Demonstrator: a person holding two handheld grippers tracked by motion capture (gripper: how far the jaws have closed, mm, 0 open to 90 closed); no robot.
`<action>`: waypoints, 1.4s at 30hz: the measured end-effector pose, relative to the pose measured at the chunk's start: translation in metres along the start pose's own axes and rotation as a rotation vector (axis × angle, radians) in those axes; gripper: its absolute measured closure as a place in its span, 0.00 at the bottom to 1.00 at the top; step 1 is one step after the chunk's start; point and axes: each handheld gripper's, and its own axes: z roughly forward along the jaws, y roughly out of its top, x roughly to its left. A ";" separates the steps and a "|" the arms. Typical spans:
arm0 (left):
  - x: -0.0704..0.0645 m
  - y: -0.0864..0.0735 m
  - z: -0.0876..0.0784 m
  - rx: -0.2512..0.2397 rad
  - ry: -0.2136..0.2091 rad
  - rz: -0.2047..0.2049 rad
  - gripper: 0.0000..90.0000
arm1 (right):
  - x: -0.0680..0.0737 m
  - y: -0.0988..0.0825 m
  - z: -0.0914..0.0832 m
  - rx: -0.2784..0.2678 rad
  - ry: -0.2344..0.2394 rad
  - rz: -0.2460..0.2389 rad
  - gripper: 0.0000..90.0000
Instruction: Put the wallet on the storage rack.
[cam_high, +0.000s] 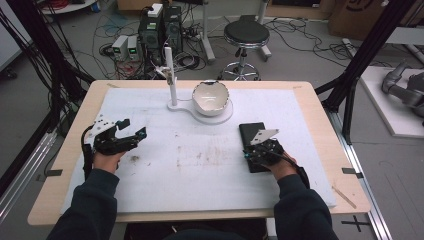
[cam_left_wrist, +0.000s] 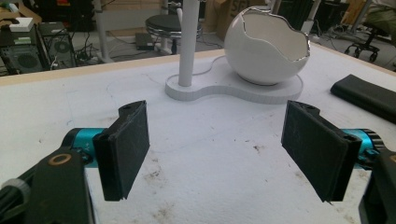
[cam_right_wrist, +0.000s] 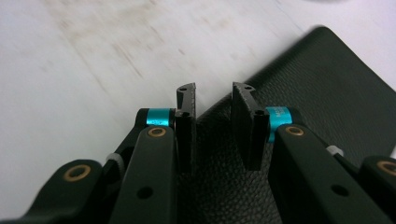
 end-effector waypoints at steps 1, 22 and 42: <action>0.000 0.000 0.000 0.002 0.001 0.001 0.26 | -0.003 -0.003 -0.002 0.005 -0.015 0.000 0.80; 0.001 -0.001 0.002 0.004 -0.003 -0.006 0.26 | 0.006 -0.005 0.012 0.049 -0.243 0.054 0.48; 0.002 -0.002 0.003 0.009 -0.002 -0.011 0.27 | -0.016 -0.004 -0.046 -0.262 -0.147 0.296 0.93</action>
